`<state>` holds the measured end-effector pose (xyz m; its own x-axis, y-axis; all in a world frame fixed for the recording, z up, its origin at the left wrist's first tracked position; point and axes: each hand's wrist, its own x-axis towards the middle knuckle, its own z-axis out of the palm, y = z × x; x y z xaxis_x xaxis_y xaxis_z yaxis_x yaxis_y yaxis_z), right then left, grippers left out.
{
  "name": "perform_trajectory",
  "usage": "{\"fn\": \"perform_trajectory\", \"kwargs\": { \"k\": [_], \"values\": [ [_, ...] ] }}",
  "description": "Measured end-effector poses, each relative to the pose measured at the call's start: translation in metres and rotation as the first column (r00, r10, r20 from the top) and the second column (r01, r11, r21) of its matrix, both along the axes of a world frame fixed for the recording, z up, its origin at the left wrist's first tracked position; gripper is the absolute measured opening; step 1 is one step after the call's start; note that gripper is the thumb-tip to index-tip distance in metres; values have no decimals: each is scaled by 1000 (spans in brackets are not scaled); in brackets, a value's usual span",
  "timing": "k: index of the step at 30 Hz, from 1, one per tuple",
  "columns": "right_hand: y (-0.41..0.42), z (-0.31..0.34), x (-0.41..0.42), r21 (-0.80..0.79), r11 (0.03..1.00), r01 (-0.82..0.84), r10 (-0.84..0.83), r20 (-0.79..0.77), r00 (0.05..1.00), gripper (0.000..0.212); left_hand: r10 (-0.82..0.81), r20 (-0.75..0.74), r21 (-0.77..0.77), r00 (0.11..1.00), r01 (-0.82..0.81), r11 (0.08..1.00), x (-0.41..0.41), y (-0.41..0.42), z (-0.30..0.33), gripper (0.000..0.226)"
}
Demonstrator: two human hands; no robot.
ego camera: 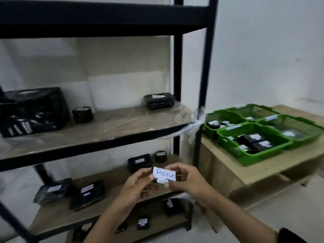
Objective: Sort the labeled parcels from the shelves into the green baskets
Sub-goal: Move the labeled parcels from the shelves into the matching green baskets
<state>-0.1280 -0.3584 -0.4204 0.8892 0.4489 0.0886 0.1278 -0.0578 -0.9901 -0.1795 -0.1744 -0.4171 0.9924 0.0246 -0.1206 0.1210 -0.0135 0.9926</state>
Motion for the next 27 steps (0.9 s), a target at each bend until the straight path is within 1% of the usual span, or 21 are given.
{"fn": "perform_trajectory", "kwargs": {
  "k": [2, 3, 5, 8, 13, 16, 21, 24, 27],
  "values": [
    [-35, 2, 2, 133, 988, 75, -52, -166, 985, 21, -56, -7, -17, 998, 56, 998, 14, -33, 1, 19],
    [-58, 4, 3, 178, 977, 119, -77, -225, 971, 18, -93, -13, -24, 996, 93, 995, 22, -55, 1, 19],
    [-107, 5, 6, 184, 963, 197, -144, -267, 953, 17, -158, -24, -25, 987, 158, 987, 39, -99, 0, 19],
    [-185, 7, 10, 160, 941, 299, -243, -294, 924, 17, -184, -55, -19, 981, 183, 983, 64, -166, -7, 20],
    [-317, 7, 24, 121, 886, 447, -397, -301, 867, 22, -183, -94, -36, 979, 180, 983, 96, -273, -20, 14],
    [-377, 11, 34, 96, 865, 492, -448, -291, 845, 25, -195, -109, -47, 975, 191, 981, 109, -319, -30, 14],
    [-435, 11, 58, 90, 843, 530, -486, -296, 822, 28, -187, -158, -27, 970, 185, 982, 125, -363, -35, 13],
    [-448, 3, 76, 79, 837, 542, -502, -285, 817, 26, -165, -171, -6, 971, 166, 986, 146, -370, -35, 15],
    [-454, -7, 100, 88, 832, 548, -500, -309, 809, 24, -132, -165, -1, 978, 133, 991, 176, -371, -39, 15]
  ]
}}
